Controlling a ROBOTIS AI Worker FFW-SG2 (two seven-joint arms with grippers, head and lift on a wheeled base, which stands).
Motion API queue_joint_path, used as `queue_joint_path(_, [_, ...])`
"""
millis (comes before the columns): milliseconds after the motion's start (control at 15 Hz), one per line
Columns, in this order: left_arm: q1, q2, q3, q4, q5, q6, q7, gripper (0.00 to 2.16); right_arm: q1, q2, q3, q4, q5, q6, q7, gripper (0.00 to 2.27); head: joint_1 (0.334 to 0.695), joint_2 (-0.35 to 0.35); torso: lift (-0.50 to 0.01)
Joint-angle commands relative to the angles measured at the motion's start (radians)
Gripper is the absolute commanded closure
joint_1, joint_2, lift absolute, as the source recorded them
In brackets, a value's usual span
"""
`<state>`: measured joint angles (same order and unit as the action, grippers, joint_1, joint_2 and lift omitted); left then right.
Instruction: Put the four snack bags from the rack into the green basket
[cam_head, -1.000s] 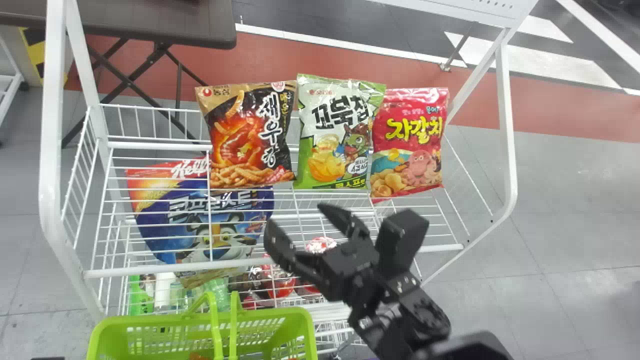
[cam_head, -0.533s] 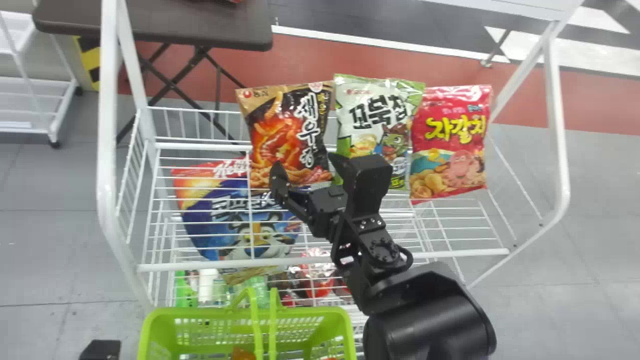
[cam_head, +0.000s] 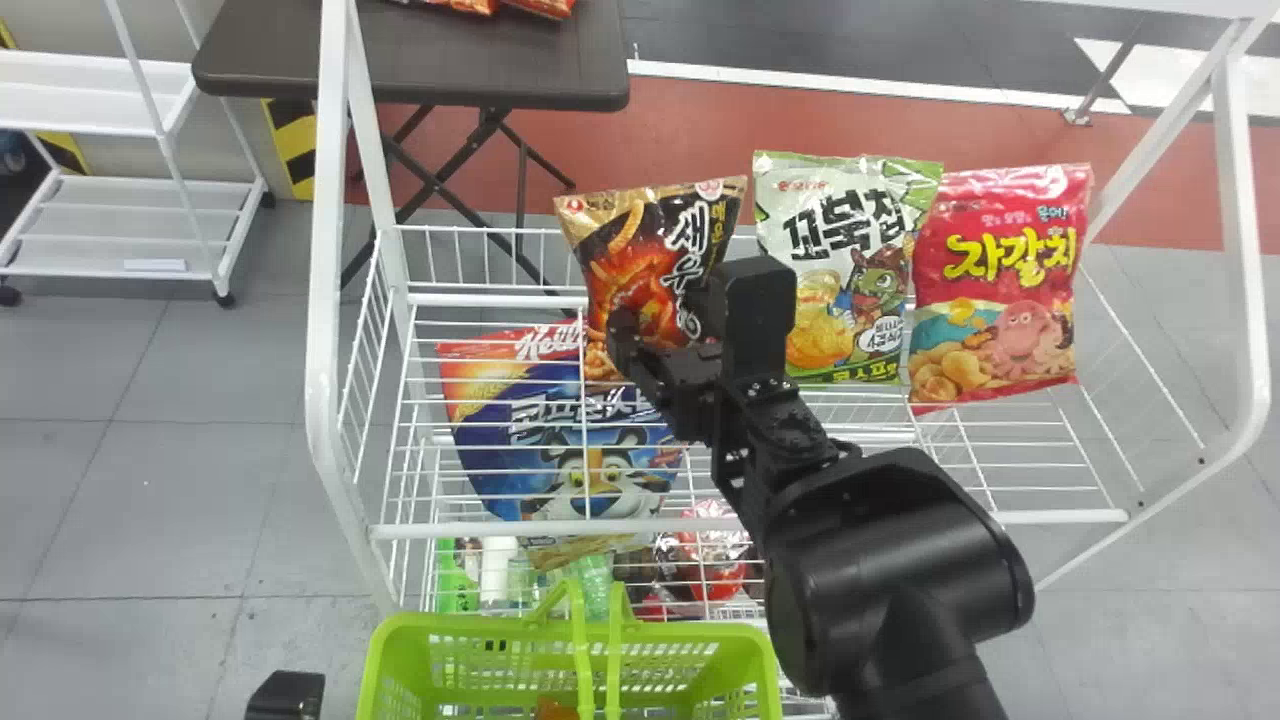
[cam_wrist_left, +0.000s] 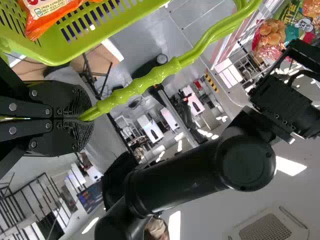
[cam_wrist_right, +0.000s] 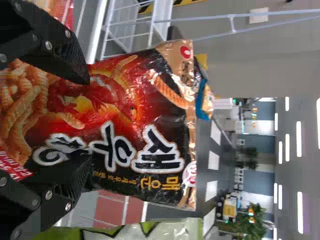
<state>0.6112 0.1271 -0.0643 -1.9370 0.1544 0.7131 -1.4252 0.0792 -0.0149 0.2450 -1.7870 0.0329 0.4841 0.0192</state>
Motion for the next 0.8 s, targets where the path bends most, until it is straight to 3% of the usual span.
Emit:
queue_joint_path(0, [0.004,-0.001,-0.002,0.001,0.001,-0.008,0.0,2.02,0.05,-0.005,0.002,-0.058,-0.001,-0.003,0.007,2.2,0.695,-0.128,-0.007])
queue_joint_path(467, [0.004,-0.01,-0.037,-0.019,-0.021,0.001,0.034,2.03,0.304,-0.036,-0.056,-0.413,-0.022,-0.064,0.071,2.22,0.695,-0.171,-0.007])
queue_joint_path(733, [0.016,-0.014,-0.014,-0.028,-0.018,0.004,0.045,2.02,0.525,-0.045,-0.156,-0.657,-0.122,0.003,0.139,2.22,0.695,-0.226,-0.007])
